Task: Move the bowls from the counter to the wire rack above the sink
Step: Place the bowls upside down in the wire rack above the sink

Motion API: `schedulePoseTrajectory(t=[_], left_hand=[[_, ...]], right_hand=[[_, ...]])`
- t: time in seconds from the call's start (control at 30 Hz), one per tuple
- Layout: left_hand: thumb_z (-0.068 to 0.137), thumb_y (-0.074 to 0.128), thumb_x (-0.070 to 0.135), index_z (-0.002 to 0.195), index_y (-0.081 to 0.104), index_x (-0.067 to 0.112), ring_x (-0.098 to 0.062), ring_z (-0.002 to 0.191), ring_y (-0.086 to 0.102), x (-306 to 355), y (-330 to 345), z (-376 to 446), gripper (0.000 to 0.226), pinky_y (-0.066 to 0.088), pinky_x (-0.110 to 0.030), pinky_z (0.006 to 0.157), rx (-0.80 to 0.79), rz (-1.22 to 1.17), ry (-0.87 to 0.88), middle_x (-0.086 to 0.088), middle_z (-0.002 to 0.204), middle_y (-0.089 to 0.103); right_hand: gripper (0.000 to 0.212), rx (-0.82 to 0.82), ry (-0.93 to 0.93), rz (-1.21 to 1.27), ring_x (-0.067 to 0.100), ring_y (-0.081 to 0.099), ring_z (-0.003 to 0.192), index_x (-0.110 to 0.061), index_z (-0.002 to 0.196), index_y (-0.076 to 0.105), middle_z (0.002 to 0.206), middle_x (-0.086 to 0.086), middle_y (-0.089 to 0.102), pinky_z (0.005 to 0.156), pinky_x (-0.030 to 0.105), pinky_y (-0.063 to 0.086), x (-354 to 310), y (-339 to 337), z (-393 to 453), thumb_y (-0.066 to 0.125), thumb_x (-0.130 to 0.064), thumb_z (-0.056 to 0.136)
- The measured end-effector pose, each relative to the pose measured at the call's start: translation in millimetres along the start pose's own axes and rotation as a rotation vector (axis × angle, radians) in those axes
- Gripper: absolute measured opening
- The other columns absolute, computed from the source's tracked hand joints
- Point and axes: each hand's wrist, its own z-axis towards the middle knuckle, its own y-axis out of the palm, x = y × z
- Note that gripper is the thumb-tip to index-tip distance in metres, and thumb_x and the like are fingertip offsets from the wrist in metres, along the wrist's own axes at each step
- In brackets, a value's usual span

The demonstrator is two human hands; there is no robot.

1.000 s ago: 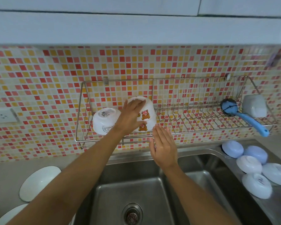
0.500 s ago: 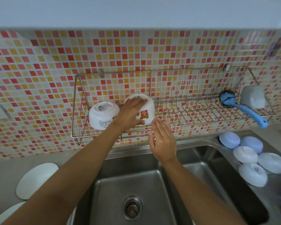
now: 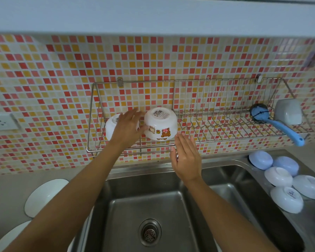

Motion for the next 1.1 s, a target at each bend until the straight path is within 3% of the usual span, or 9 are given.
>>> schedulePoseTrajectory(t=[0.17, 0.47, 0.7, 1.0, 1.1], left_hand=[[0.093, 0.055, 0.037, 0.141, 0.043, 0.008, -0.034, 0.139, 0.032, -26.8, -14.7, -25.8, 0.057, 0.024, -0.05, 0.116, 0.029, -0.039, -0.124, -0.014, 0.153, 0.033], [0.101, 0.03, 0.039, 0.149, 0.027, 0.015, -0.021, 0.147, 0.013, -29.2, -16.8, -42.4, 0.054, 0.005, -0.045, 0.121, -0.134, 0.019, -0.129, -0.005, 0.158, 0.023], [0.1, 0.02, 0.048, 0.152, 0.013, 0.016, -0.02, 0.148, 0.006, -24.4, -16.9, -59.2, 0.061, 0.007, -0.041, 0.121, -0.131, 0.063, -0.133, -0.002, 0.16, 0.011], [0.099, 0.007, 0.047, 0.15, 0.023, 0.016, -0.017, 0.147, 0.015, -20.6, -16.5, -79.5, 0.062, 0.006, -0.038, 0.12, -0.134, 0.196, -0.095, -0.001, 0.158, 0.021], [0.101, 0.008, 0.045, 0.15, 0.022, 0.017, -0.017, 0.147, 0.015, -19.5, -16.9, -79.7, 0.059, 0.006, -0.039, 0.12, -0.142, 0.209, -0.104, 0.001, 0.158, 0.021]], right_hand=[[0.041, -0.018, 0.013, 0.013, 0.027, 0.058, 0.123, -0.001, 0.125, 0.062, 0.127, 0.015, 0.064, 0.11, 0.045, 0.04, -0.8, 1.3, -0.8, 0.048, -0.028, 0.096], [0.045, -0.063, 0.033, 0.0, 0.027, 0.056, 0.125, 0.0, 0.126, 0.061, 0.129, 0.016, 0.062, 0.113, 0.045, 0.037, -4.1, -3.5, -0.2, 0.041, -0.03, 0.099], [0.046, -0.162, 0.083, 0.002, 0.026, 0.057, 0.124, -0.002, 0.126, 0.061, 0.129, 0.015, 0.062, 0.11, 0.046, 0.04, -9.3, -12.0, 3.2, 0.043, -0.032, 0.098], [0.069, -0.42, 0.169, -0.09, 0.023, 0.05, 0.131, -0.007, 0.134, 0.055, 0.137, 0.011, 0.057, 0.119, 0.041, 0.023, -20.8, -25.2, 25.3, 0.024, -0.058, 0.099], [0.072, -0.508, 0.179, -0.154, 0.024, 0.044, 0.136, -0.007, 0.138, 0.05, 0.142, 0.011, 0.053, 0.122, 0.044, 0.01, -22.8, -24.3, 32.2, 0.019, -0.059, 0.099]])
